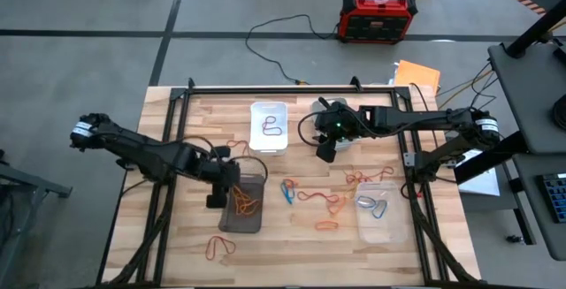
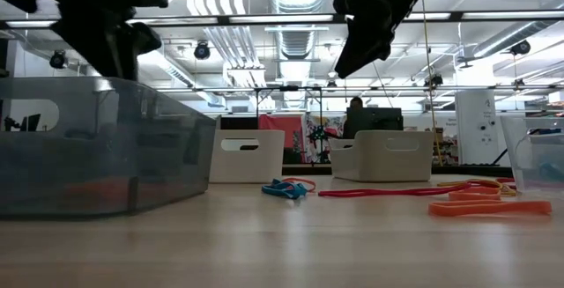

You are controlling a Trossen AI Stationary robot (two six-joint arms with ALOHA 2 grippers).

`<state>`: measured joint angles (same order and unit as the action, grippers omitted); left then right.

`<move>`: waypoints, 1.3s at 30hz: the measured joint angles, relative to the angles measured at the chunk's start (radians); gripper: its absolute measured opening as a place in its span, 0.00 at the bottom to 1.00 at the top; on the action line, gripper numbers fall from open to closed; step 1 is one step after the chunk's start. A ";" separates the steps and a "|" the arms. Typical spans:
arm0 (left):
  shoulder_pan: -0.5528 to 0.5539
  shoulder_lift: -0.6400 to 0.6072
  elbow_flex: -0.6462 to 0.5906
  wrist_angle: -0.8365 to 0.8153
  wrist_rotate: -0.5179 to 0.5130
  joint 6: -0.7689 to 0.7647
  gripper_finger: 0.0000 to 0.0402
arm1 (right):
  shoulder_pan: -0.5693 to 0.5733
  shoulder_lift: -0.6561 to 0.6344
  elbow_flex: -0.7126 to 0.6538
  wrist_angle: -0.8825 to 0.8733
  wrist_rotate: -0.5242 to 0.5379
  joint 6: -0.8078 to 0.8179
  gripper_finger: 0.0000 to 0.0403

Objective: Sort rubber bands into baskets
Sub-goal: Put the red rubber band into the white bin

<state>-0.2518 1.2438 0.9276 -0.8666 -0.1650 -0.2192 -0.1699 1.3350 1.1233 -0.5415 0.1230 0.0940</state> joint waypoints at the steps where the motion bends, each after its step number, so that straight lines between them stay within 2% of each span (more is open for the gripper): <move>1: 0.021 -0.010 0.000 -0.001 -0.006 0.020 0.32 | 0.000 0.000 0.000 0.000 0.000 -0.001 0.36; 5: 0.135 -0.052 0.000 -0.004 -0.010 0.115 0.32 | 0.000 -0.001 0.000 0.000 0.000 -0.012 0.35; 11: 0.370 -0.075 -0.008 0.011 -0.011 0.275 0.32 | 0.000 -0.001 0.000 0.000 0.000 -0.018 0.36; 17: 0.530 -0.061 -0.076 0.089 0.099 0.435 0.32 | 0.000 -0.001 0.000 0.000 0.000 -0.027 0.36; 25: 0.608 -0.053 -0.216 0.242 0.105 0.496 0.32 | 0.000 -0.002 0.000 -0.001 0.000 -0.032 0.36; 31: 0.611 -0.053 -0.255 0.286 -0.027 0.479 0.32 | 0.000 -0.002 0.000 0.000 0.000 -0.040 0.37; 39: 0.613 -0.052 -0.315 0.361 -0.001 0.438 0.32 | 0.000 -0.002 0.000 0.000 0.000 -0.042 0.37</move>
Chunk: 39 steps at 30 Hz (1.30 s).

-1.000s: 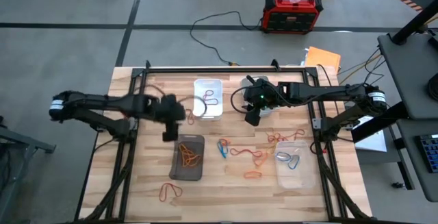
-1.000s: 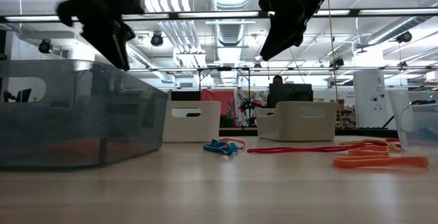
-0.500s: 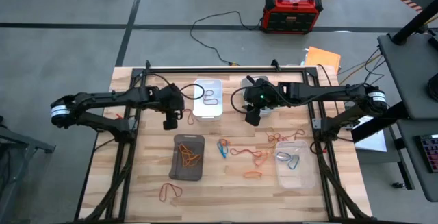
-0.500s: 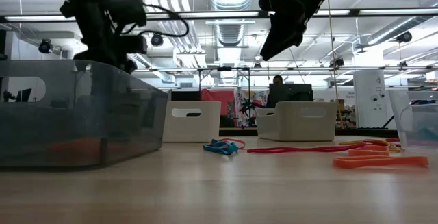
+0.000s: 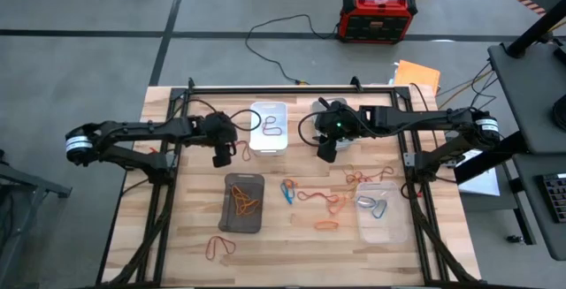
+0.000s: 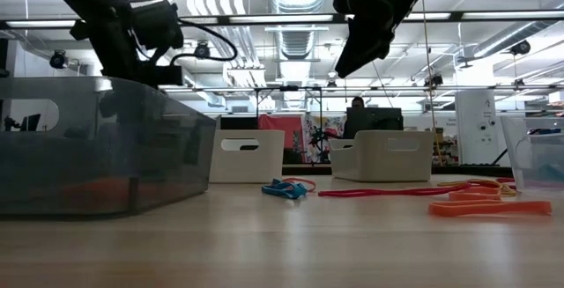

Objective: Sort rubber bands into baskets
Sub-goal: Put the red rubber band into the white bin

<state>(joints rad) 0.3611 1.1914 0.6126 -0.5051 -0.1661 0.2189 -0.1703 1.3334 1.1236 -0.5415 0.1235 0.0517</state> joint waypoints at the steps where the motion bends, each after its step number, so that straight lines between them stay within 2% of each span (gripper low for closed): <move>1: 0.000 0.005 0.000 0.009 0.000 -0.002 0.32 | 0.000 0.000 0.000 0.000 0.000 0.000 0.37; 6: 0.002 0.079 0.009 0.060 0.002 -0.062 0.32 | 0.000 0.000 -0.004 0.000 0.000 -0.003 0.37; 13: 0.002 0.218 0.016 0.035 0.000 -0.046 0.32 | 0.000 0.000 -0.005 0.000 0.000 -0.003 0.37; 18: 0.002 0.272 0.023 0.043 -0.005 -0.044 0.32 | 0.000 0.000 -0.005 0.000 0.000 -0.011 0.37; 24: 0.005 0.288 0.032 0.046 -0.006 -0.009 0.30 | 0.000 0.000 -0.005 0.000 0.000 -0.012 0.37; 34: 0.032 0.232 0.028 0.085 -0.047 0.009 0.26 | 0.000 0.000 -0.006 0.000 0.000 -0.011 0.37; 36: 0.049 0.235 0.028 0.091 -0.025 0.009 0.26 | 0.000 0.000 -0.006 0.000 0.001 -0.011 0.37; 39: 0.070 0.252 0.028 0.087 0.063 0.013 0.26 | 0.000 0.000 -0.006 0.000 0.000 -0.011 0.37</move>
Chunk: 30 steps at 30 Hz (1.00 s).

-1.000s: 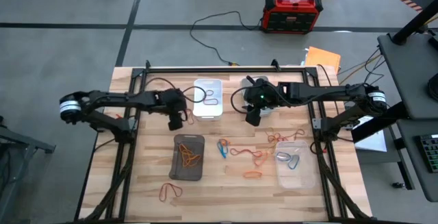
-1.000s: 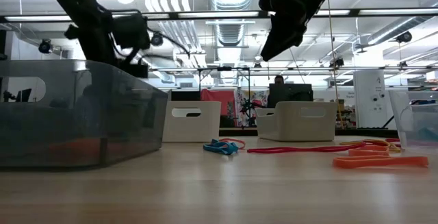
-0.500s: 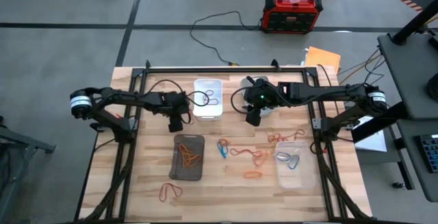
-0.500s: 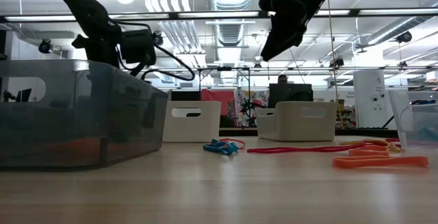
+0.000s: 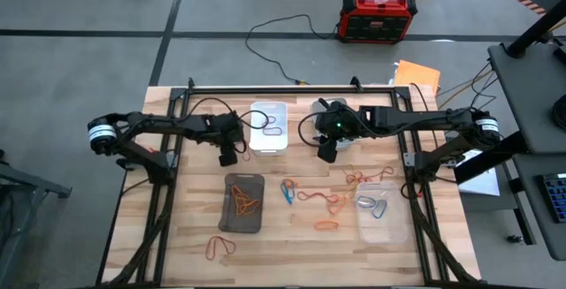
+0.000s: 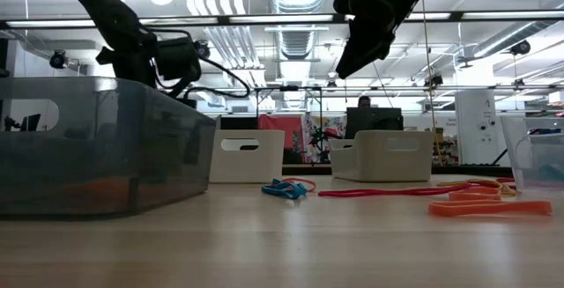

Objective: Sort rubber bands into baskets
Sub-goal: Put the red rubber band into the white bin

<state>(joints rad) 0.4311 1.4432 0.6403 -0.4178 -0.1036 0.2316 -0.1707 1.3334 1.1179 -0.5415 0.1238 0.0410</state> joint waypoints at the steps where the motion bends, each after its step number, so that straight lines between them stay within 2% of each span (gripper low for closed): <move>1: 0.004 0.005 0.000 0.002 0.015 0.001 0.26 | 0.000 0.000 0.000 0.000 0.000 0.000 0.37; 19: 0.051 0.072 -0.004 0.047 0.048 0.039 0.25 | 0.000 0.000 -0.023 0.000 0.000 0.004 0.37; 22: 0.051 0.081 -0.004 0.044 0.055 0.040 0.19 | 0.000 0.000 -0.023 0.000 0.000 0.004 0.37; 26: 0.051 0.080 -0.004 0.045 0.069 0.039 0.03 | 0.000 0.000 -0.023 0.000 0.000 0.004 0.37; 30: 0.052 0.077 0.002 0.040 0.068 0.038 0.01 | 0.000 0.000 -0.024 0.000 0.000 0.004 0.37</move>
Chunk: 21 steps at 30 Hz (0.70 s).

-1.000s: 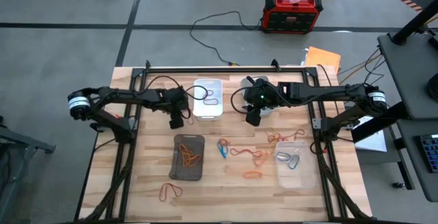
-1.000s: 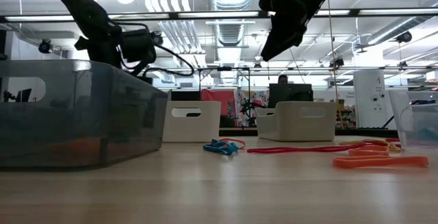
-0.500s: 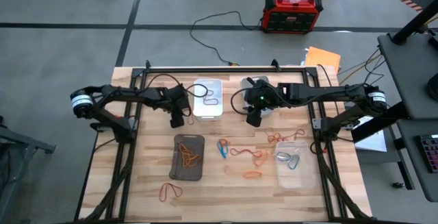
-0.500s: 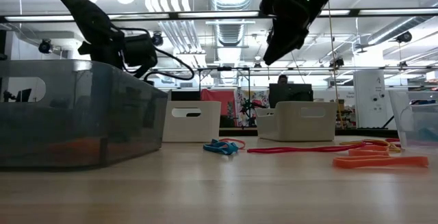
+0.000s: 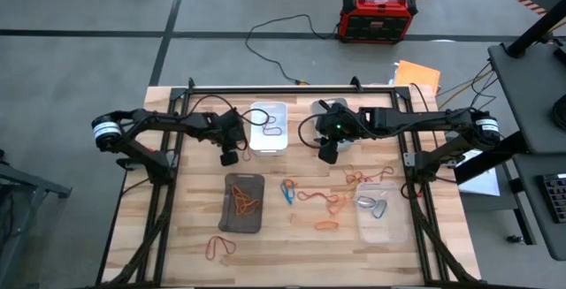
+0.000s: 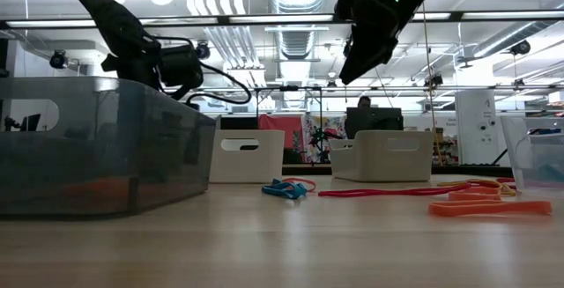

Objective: Sort rubber bands into baskets
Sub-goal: Put the red rubber band into the white bin

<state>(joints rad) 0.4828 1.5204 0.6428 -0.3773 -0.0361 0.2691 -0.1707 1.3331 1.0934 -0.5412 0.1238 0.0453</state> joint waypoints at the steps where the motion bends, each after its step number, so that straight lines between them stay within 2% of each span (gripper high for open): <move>1: 0.000 0.000 0.003 -0.006 -0.001 0.000 0.00 | 0.000 0.000 0.000 0.000 0.000 0.004 0.37; 12: 0.002 -0.104 0.084 -0.172 -0.042 0.003 0.00 | 0.000 0.000 -0.001 0.000 0.000 0.018 0.37; 21: 0.002 -0.269 0.096 -0.169 -0.063 -0.013 0.00 | 0.000 0.000 -0.001 0.000 0.000 0.017 0.37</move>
<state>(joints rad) 0.4847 1.2512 0.7387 -0.5462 -0.0989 0.2562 -0.1703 1.3331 1.0920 -0.5415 0.1234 0.0620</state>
